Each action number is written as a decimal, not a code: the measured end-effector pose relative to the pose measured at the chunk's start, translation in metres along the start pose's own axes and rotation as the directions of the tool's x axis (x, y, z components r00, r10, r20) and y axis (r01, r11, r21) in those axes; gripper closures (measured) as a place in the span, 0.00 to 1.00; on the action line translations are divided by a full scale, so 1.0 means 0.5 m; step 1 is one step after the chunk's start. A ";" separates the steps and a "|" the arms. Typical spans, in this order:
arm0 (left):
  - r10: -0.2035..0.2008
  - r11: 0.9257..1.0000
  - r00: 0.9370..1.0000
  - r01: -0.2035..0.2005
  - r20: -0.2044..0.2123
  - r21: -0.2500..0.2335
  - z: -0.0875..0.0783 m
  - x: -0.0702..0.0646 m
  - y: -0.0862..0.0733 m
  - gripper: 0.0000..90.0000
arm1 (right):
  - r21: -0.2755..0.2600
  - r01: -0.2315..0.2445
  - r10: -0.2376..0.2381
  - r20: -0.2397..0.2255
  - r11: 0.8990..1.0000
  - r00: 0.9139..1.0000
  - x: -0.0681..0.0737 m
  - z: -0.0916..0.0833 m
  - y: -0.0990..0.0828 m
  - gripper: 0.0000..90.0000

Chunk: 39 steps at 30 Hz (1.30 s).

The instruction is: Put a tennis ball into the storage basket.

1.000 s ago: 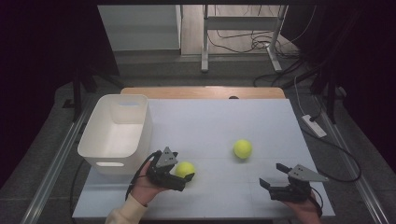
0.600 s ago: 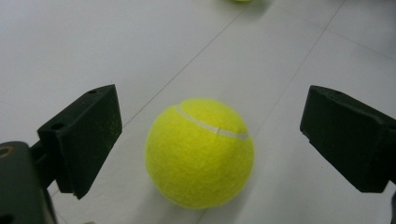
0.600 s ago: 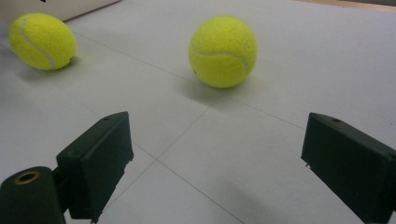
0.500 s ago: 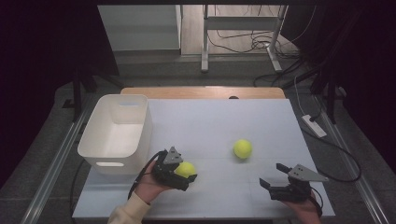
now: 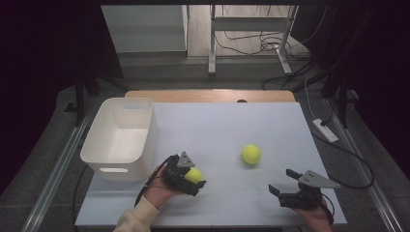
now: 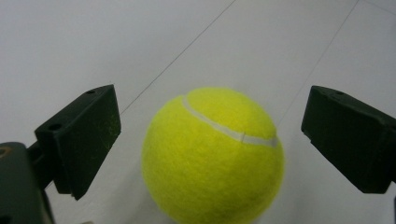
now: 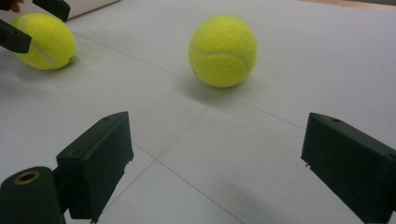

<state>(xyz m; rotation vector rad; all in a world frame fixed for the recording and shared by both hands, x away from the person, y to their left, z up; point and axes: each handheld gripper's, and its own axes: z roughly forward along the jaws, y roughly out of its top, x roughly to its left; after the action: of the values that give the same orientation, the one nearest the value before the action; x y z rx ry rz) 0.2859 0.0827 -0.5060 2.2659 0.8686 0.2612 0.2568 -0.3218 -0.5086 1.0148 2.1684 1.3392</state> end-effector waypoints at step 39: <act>0.006 0.999 1.000 -0.006 -0.005 -0.047 -0.008 0.003 -0.005 0.29 | -0.004 0.003 -0.003 0.009 1.000 1.000 -0.001 -0.003 0.001 0.10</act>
<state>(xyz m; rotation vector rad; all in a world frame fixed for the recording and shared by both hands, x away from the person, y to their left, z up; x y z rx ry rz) 0.2842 0.0873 -0.5050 2.2253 0.8499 0.2865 0.2566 -0.3229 -0.5076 1.0138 2.1591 1.3353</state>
